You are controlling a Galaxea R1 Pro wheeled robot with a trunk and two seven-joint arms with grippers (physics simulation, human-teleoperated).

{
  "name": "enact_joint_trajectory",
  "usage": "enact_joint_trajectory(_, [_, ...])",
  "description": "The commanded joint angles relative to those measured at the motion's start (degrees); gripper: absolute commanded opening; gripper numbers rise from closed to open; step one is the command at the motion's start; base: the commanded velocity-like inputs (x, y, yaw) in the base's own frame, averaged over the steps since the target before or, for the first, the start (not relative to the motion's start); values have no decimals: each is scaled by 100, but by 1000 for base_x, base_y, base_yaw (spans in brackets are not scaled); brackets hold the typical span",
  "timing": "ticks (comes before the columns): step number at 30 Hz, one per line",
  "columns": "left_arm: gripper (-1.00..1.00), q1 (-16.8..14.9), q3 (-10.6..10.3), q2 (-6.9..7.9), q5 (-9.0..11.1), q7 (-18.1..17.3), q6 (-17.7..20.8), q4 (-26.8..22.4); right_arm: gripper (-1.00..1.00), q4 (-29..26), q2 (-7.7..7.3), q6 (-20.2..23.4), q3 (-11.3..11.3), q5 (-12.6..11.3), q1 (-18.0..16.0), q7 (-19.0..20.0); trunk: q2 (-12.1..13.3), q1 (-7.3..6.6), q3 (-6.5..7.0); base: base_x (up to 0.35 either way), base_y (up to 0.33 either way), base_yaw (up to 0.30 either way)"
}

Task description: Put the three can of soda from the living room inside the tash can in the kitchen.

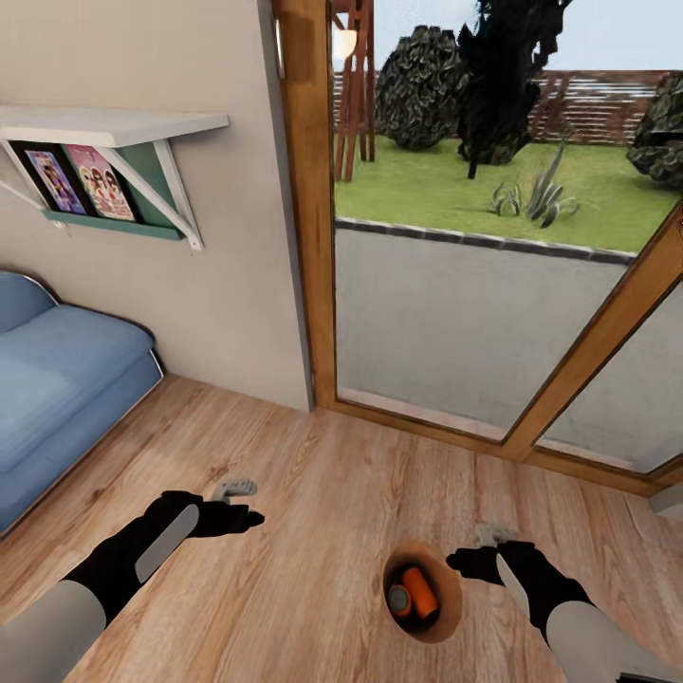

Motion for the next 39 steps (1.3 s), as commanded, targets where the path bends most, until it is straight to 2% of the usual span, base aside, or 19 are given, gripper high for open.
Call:
enact_joint_trajectory(1, [100,0,-1,0,0,1,-2,26,100,-1,-1,-17,-1,-4,14,1,42,-23,19,0,0,0])
enact_joint_trajectory(8, [100,-1,-4,-65,-12,14,-14,102,100,5,20,-147,1,-16,137,0,323,-176,144,0,0,0])
enact_joint_trajectory(18, [100,-1,3,-174,-192,22,-18,132,100,6,3,-437,-5,-27,216,-6,724,-396,324,0,0,0])
enact_joint_trajectory(32, [100,-1,4,-185,-211,23,-218,207,100,11,23,-468,-6,-28,262,-6,1285,-704,575,0,0,0])
enact_joint_trajectory(39, [100,-1,4,-185,-211,24,-249,232,100,10,-18,-464,-18,-28,263,-6,1566,-857,701,0,0,0])
